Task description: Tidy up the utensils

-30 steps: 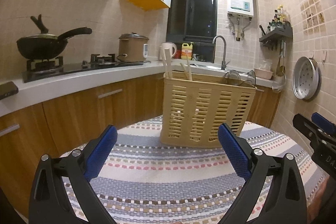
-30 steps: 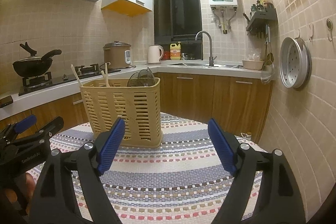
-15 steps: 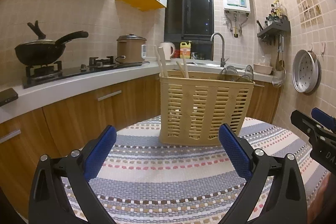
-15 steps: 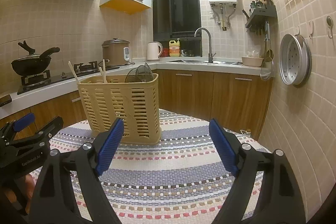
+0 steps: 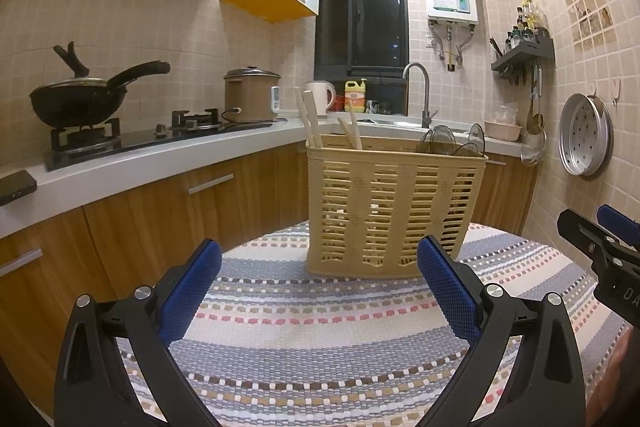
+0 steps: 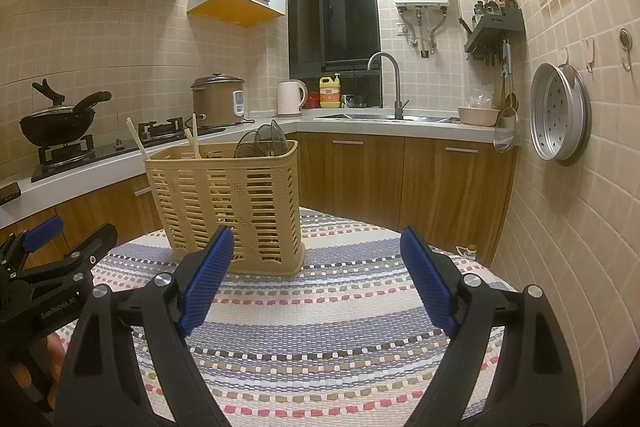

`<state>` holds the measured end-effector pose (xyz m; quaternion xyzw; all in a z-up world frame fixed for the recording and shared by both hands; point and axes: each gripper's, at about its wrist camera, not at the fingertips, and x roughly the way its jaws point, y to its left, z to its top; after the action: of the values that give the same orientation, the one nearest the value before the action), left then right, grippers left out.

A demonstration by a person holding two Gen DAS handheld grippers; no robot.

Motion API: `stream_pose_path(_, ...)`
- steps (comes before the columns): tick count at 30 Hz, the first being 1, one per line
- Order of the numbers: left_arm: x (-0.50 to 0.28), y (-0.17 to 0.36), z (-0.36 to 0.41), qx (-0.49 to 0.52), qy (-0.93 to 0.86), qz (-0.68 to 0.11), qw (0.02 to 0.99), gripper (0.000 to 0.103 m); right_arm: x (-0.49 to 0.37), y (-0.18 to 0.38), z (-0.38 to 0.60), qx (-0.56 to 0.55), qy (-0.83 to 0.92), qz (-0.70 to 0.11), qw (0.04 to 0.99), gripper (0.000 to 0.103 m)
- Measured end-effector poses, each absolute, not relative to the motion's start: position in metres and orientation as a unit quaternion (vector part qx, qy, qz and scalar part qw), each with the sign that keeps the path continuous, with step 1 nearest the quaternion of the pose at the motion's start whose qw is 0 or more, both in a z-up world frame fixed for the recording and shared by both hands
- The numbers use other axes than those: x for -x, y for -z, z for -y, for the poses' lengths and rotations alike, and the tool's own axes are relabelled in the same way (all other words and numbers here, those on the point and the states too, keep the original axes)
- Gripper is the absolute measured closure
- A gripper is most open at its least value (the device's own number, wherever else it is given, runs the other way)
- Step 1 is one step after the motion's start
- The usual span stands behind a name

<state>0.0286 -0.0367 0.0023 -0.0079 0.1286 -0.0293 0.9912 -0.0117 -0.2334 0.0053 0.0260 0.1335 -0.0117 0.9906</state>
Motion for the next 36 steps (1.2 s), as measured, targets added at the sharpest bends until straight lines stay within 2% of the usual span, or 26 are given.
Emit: stream_pose_path(36,-0.0277,-0.0042,0.03,0.025,0.019,-0.126,0.992,0.008,0.0122,-0.0043,0.2302,-0.019,0.013,-0.132,0.991,0.019)
